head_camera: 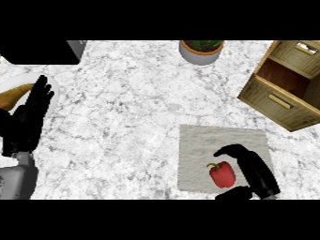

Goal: Pick the bell pepper from the placemat and place it in the basket

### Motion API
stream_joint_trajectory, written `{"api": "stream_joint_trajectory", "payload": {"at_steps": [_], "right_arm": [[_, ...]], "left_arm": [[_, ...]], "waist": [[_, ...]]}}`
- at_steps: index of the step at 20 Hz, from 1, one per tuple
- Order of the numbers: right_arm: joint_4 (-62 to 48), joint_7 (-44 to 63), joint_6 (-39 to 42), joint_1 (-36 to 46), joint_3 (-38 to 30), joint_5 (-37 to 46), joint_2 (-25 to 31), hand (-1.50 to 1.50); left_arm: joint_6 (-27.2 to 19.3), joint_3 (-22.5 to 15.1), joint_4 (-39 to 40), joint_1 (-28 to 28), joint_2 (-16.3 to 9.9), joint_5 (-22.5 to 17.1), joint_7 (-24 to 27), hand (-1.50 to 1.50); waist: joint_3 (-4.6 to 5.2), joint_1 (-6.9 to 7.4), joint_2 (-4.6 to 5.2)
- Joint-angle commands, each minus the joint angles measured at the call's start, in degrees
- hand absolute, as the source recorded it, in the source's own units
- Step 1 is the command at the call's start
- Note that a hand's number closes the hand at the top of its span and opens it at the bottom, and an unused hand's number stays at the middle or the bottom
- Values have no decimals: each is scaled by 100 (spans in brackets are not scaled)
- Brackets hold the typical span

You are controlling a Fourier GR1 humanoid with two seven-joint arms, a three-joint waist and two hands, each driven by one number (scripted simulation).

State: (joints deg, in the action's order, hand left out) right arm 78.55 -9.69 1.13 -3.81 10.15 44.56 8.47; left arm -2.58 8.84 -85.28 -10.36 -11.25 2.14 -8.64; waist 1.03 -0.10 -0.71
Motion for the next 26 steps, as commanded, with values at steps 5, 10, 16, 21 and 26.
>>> {"api": "stream_joint_trajectory", "payload": {"at_steps": [5,10,16,21,26], "right_arm": [[-758,-446,-135,98,114,-9,-264,150],[-522,-488,-89,-207,204,3,-302,150],[-637,2566,-303,1300,747,-76,-820,150],[-894,2621,-1744,1801,1026,-1340,-834,150],[-186,2463,-2994,2089,1596,-1997,-843,150]], "left_arm": [[-112,15,87,-39,65,77,52,0],[-75,93,173,-236,-31,37,-33,0],[88,-93,-10,-243,-3,7,-193,0],[163,26,10,-131,-71,-86,-57,0],[-39,-38,69,-202,62,49,-78,0]], "waist": [[-106,22,82],[-104,-10,80],[-104,263,105],[-114,221,100],[-112,137,70]]}}
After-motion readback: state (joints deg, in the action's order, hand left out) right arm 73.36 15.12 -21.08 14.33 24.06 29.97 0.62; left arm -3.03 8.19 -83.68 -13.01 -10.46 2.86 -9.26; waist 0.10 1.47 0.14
